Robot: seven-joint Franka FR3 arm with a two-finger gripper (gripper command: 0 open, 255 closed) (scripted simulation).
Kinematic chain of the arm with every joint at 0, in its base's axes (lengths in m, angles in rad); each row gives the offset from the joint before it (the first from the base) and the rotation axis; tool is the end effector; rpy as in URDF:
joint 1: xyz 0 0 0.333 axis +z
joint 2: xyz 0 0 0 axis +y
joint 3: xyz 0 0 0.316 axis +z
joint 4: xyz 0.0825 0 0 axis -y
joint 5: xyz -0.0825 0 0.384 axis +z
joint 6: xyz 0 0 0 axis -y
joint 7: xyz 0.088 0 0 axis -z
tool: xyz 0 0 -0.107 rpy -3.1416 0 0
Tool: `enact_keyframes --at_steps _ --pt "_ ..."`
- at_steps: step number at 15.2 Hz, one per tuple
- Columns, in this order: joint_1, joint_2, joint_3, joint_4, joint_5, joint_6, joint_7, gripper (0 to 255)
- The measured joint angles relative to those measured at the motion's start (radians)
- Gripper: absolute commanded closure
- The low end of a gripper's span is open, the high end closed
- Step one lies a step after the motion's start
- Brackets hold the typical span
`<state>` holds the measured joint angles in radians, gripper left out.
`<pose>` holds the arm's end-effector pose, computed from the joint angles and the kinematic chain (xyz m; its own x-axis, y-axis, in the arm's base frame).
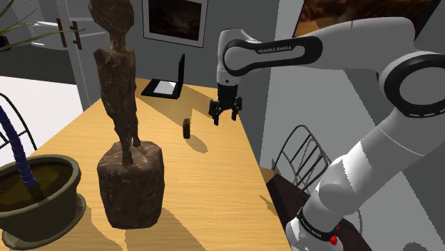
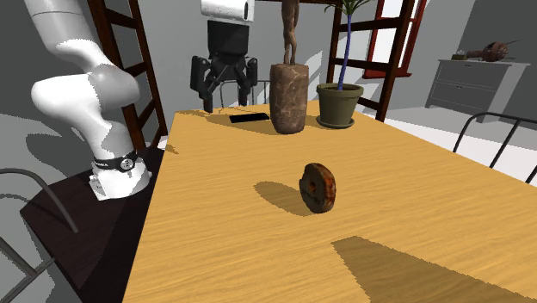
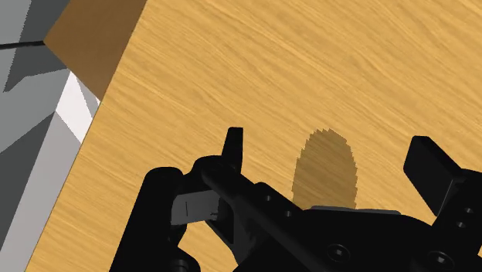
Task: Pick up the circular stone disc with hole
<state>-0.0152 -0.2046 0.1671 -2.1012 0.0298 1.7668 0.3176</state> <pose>0.4742 0.0791 0.4955 0.9759 -0.1796 -0.1236 -0.1751 -0.9834 0.0465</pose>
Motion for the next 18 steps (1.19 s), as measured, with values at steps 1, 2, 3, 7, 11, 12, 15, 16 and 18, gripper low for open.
enact_keyframes --at_steps 1,2,3,7,11,12,15,16,18 --pt "-0.001 0.030 0.003 0.028 -0.001 0.001 0.018 0" --pt "-0.002 0.064 0.006 0.054 -0.002 0.010 0.037 0" --pt "-0.003 0.100 0.008 0.081 -0.005 0.018 0.053 0" --pt "0.004 0.253 0.021 0.213 -0.016 0.039 0.136 0" --pt "0.014 0.418 0.020 0.372 -0.033 0.045 0.206 0" --pt "0.016 0.457 0.017 0.405 -0.036 0.051 0.220 0" --pt "0.033 0.588 0.012 0.562 -0.047 0.026 0.272 0" --pt "0.036 0.620 0.010 0.594 -0.049 0.026 0.284 0" --pt "0.038 0.657 0.007 0.622 -0.052 0.034 0.290 0"
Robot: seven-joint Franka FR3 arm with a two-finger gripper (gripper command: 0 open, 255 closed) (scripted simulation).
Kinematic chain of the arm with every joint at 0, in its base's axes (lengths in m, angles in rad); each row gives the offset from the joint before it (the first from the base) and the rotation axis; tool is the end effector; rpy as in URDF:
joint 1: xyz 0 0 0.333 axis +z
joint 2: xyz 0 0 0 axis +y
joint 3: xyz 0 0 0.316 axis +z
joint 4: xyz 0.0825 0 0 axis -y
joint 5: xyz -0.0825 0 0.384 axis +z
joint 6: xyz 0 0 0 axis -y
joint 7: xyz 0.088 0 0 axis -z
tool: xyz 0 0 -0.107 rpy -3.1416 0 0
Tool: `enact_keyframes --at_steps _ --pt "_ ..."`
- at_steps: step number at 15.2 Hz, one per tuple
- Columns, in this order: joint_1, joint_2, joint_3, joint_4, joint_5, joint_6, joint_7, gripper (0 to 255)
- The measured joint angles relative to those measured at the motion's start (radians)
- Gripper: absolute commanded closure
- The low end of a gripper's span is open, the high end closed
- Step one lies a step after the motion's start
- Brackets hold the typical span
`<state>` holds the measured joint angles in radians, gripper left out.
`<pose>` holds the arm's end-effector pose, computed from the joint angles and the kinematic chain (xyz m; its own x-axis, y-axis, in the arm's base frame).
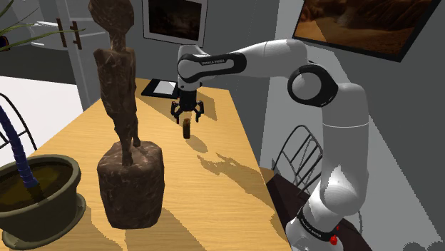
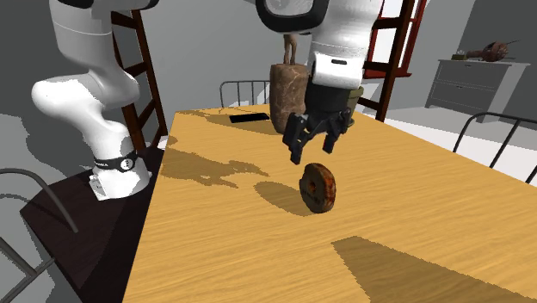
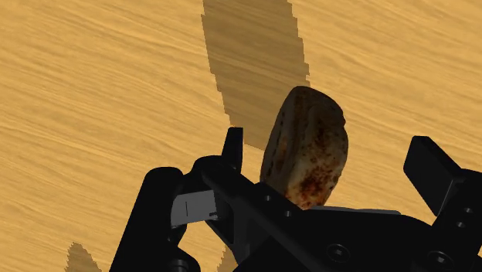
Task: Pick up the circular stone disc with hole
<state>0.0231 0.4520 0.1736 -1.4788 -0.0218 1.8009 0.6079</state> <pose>0.6642 0.1128 0.4093 0.9054 -0.4033 -0.1324 -0.4037 -0.9145 0.0251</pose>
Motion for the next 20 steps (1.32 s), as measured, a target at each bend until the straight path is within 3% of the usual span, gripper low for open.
enact_keyframes --at_steps 6,7,20 --pt "0.001 0.028 -0.002 -0.033 -0.003 0.061 0.003 0" --pt "0.001 0.029 -0.003 -0.036 -0.004 0.066 0.003 255" --pt "0.002 0.023 -0.002 -0.023 -0.003 0.047 0.004 255"
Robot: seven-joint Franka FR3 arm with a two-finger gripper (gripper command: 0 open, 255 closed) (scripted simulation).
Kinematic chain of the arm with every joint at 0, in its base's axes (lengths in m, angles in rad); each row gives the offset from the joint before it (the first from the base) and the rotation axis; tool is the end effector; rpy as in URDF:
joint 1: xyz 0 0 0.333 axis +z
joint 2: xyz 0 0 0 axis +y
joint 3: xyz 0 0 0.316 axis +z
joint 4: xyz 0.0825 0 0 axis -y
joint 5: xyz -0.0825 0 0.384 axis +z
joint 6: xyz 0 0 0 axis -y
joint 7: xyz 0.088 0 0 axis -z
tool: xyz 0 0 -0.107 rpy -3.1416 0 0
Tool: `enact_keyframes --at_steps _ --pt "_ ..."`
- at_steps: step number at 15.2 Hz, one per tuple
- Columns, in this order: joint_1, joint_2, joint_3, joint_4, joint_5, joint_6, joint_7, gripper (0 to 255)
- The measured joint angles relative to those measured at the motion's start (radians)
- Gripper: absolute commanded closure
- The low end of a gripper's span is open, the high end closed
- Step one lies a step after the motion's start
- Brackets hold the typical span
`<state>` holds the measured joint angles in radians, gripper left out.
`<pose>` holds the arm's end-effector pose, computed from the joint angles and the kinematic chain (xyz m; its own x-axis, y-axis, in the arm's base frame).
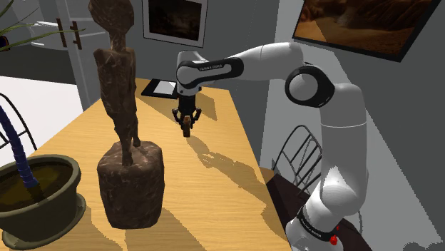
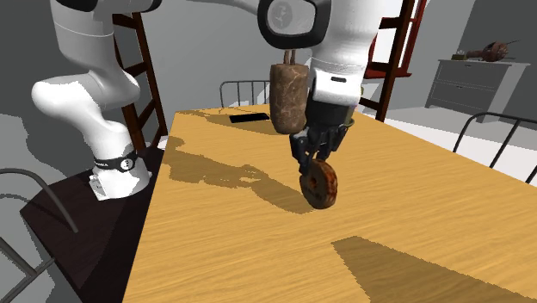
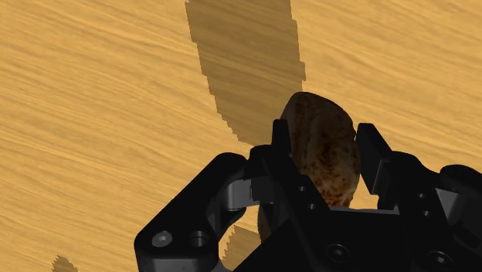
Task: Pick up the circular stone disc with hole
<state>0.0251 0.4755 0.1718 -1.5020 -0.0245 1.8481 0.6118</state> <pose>0.6669 0.1139 0.3864 0.9042 -0.4063 -0.1321 -0.4067 -0.9132 0.0246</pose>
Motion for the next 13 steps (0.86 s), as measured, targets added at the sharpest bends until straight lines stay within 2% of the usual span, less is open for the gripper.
enact_keyframes --at_steps 13 --pt "0.002 -0.025 0.003 0.131 0.004 -0.155 0.002 255"
